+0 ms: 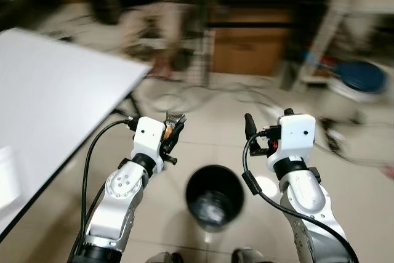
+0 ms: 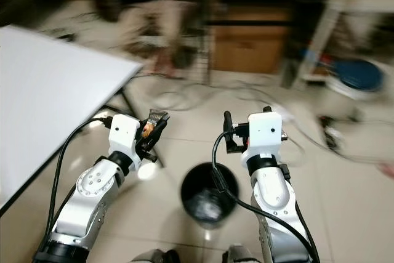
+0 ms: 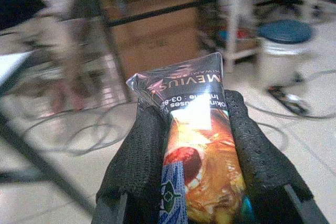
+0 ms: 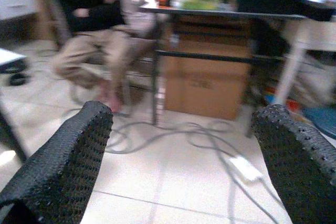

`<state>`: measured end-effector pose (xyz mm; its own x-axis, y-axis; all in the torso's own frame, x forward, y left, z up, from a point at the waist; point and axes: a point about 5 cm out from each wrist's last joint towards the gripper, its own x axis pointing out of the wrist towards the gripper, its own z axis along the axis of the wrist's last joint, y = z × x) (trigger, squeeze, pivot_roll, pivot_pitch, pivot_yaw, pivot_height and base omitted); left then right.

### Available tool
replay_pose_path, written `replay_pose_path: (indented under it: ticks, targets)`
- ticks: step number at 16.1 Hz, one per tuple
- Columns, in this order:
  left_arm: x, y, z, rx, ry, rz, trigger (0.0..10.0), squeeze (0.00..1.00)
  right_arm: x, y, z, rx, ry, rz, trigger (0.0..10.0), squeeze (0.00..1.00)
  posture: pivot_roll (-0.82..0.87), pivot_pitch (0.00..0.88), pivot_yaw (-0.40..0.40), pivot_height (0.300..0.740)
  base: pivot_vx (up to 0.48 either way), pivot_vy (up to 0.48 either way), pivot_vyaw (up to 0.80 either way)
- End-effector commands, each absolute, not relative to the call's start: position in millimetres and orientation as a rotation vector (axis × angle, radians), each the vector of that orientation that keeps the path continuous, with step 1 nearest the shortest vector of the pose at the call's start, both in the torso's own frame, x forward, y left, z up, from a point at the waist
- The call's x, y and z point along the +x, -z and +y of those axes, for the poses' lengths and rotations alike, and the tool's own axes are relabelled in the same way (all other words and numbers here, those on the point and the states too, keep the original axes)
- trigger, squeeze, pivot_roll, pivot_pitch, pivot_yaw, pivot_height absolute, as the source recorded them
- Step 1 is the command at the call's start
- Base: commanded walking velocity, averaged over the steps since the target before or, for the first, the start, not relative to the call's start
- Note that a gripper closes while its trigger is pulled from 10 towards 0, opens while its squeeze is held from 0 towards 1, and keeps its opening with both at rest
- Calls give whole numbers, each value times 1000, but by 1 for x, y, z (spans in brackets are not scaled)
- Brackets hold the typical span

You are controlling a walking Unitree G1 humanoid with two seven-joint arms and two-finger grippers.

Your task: Picking trash to rubbish bin

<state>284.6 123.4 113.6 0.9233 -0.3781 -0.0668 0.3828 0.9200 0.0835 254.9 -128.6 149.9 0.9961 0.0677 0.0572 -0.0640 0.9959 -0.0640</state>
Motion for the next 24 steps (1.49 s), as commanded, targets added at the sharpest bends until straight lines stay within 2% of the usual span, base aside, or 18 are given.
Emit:
replay_pose_path:
  ticks: [1,12,24]
  targets:
    - [285,-114,121,106,411,50,10000,0,255,-148,-130,-56,-55,-48,10000,0,-106,146,78,740,0,0,-800]
    - [284,-110,118,108,430,61,10000,0,255,-145,-126,-46,-62,-38,10000,0,-99,154,84,740,0,0,-783]
    - [282,-94,120,155,426,121,10000,0,244,-123,-116,-5,-84,55,10000,0,-84,211,116,740,0,0,0]
